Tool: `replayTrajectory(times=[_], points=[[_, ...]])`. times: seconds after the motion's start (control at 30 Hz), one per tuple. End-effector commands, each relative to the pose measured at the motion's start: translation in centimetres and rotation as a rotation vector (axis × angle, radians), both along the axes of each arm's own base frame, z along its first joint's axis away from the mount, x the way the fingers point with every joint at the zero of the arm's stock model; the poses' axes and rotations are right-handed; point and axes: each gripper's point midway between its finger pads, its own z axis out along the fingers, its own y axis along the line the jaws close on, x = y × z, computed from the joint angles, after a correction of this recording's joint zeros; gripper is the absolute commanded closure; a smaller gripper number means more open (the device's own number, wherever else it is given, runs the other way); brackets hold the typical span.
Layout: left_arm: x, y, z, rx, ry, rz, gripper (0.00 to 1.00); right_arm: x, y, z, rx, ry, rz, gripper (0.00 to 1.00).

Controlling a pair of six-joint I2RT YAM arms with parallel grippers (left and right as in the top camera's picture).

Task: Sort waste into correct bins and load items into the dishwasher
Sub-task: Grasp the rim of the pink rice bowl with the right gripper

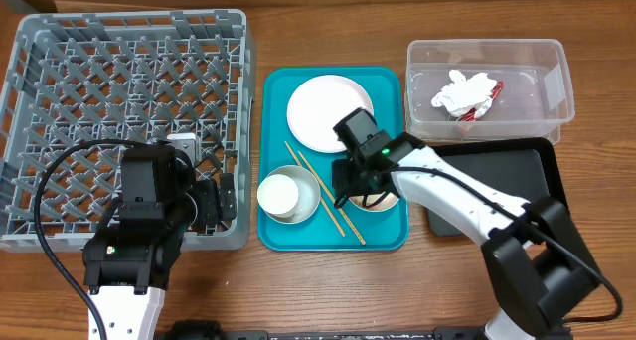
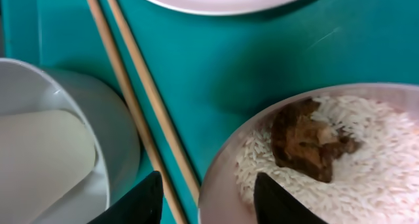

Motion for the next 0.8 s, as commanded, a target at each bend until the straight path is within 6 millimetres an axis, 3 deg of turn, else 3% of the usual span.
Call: replayTrajectory(times=[0.0,0.1,0.2,0.43,0.63,0.77], points=[[0.3,0.2,0.9,0.019,-0.026,-0.01,0.0,-0.4,0.6,-0.7,-0.016,0.002,-0.01,0.59],[0.3,0.2,0.9,0.019,-0.026,-0.01,0.0,-0.5,0.3,-1.6,-0.053,0.008,-0.049,0.59],[0.3,0.2,0.9,0.019,-0.026,-0.01,0.0,-0.5,0.2,-1.8,-0.061,0.012,-0.057,0.7],[0.3,0.2,0.9,0.019,-0.025,-0.01,0.0,-0.4,-0.8,-2.0,-0.105,0.012,-0.112,0.78],[0.3,0.2,0.9,0.02,-0.026,-0.01,0.0,-0.5,-1.1,-2.1,-0.121,0.011,-0.115,0.95],[0.3,0.2,0.9,0.02,-0.025,-0.01,0.0,-0.7,-1.4,-1.4,-0.139,0.028,-0.11,0.96]])
